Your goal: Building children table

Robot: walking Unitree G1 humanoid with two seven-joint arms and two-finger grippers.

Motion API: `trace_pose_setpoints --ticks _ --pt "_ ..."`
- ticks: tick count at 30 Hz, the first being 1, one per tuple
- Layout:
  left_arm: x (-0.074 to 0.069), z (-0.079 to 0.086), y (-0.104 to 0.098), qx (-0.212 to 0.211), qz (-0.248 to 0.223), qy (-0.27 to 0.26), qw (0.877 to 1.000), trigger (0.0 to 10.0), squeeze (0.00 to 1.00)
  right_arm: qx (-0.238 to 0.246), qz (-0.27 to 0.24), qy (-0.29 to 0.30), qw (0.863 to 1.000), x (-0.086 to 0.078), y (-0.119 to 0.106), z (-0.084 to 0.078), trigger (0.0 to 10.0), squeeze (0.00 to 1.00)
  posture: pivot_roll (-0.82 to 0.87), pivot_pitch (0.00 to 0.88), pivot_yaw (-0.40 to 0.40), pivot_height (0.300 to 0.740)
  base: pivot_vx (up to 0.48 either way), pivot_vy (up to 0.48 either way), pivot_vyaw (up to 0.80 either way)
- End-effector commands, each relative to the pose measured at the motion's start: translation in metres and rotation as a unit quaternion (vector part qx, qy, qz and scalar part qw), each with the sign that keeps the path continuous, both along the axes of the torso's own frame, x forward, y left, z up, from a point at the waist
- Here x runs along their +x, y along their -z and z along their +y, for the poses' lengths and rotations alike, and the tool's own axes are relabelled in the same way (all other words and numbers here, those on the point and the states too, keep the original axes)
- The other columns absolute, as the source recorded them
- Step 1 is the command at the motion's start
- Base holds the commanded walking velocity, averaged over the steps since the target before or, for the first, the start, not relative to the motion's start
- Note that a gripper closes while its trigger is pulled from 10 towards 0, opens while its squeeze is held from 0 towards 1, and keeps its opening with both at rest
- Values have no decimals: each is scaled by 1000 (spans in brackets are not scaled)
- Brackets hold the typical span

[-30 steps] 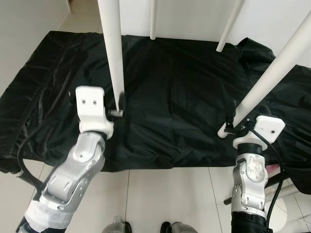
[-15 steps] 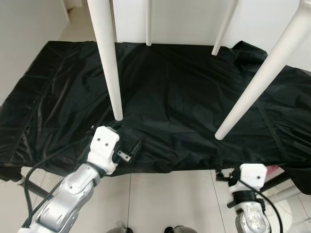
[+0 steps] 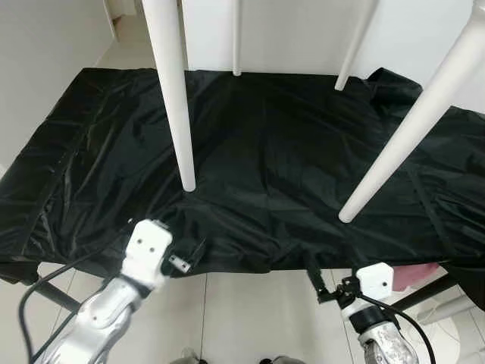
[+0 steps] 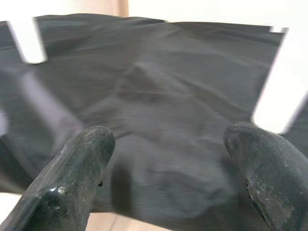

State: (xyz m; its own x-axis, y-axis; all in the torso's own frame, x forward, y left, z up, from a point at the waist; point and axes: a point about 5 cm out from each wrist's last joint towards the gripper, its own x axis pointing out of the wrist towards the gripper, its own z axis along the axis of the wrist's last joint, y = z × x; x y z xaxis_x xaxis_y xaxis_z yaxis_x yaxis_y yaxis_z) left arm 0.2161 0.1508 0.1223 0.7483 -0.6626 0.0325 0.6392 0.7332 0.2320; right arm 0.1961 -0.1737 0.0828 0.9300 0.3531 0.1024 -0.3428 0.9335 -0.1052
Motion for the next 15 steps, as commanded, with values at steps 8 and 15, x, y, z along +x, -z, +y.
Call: trace_pose_setpoints --ticks 8,15 --pt "-31 5 28 58 68 121 989 10000 0 -22 68 -139 988 -10 17 3 10000 0 32 55 -28 740 0 0 0" --pt "-50 21 57 100 112 139 979 10000 0 -69 140 -238 959 -27 37 -6 10000 0 39 54 -43 740 0 0 0"
